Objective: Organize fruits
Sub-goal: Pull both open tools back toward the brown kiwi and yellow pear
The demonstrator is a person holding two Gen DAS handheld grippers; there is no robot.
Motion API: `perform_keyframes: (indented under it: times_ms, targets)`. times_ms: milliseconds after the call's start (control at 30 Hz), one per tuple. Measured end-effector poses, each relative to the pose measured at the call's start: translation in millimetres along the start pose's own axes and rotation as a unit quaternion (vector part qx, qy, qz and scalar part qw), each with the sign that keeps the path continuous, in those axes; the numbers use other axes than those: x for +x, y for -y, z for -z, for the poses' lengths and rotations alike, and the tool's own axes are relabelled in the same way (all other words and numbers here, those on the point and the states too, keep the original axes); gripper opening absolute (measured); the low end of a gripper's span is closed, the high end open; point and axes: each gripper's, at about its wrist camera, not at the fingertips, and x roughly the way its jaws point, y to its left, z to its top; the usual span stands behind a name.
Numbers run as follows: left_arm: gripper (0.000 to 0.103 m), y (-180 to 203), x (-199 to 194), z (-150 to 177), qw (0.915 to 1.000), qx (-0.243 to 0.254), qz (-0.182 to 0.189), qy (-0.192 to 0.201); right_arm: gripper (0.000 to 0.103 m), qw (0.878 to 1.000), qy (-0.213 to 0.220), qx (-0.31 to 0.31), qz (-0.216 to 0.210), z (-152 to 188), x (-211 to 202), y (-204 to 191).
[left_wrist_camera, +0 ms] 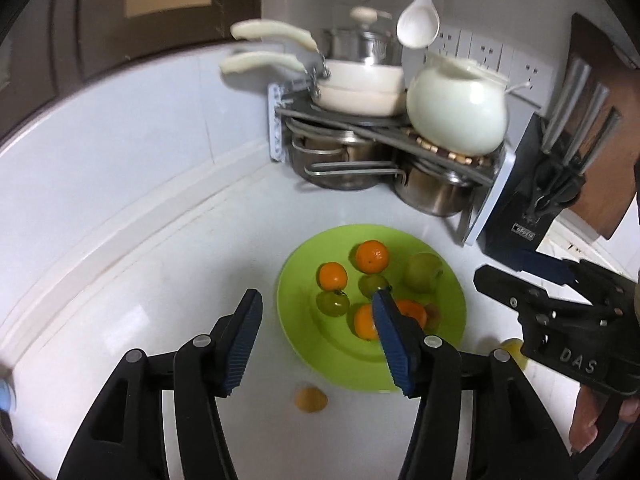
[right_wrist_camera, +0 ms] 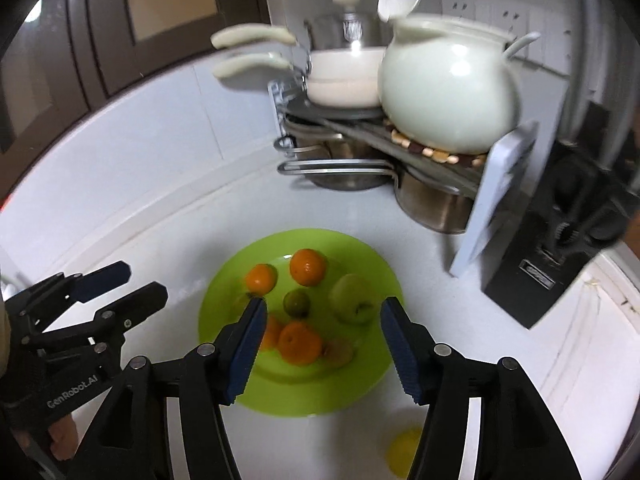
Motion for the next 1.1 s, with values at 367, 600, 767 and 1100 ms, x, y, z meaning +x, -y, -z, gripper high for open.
perform_keyframes:
  times_ms: [367,600,767,1100]
  targets:
    - [0.071,-5,-64,31,0.9977,-0.024,-0.024,0.059,0.077,0.996,0.083,0.027,0.036,41,-66,-5]
    - [0.076,1,-75,47,0.9933,-0.010,-0.072,0.089,0.077,0.988,0.113,0.071,0.074,59,-88,6]
    - [0.076,-2,-72,64,0.9941,-0.019,-0.070,0.082,0.077,0.984,0.115,0.090,0.105,74,-92,14]
    - [0.078,-2,-60,99,0.9954,-0.021,-0.071,0.062,0.077,0.978,0.113,0.102,0.144,103,-90,19]
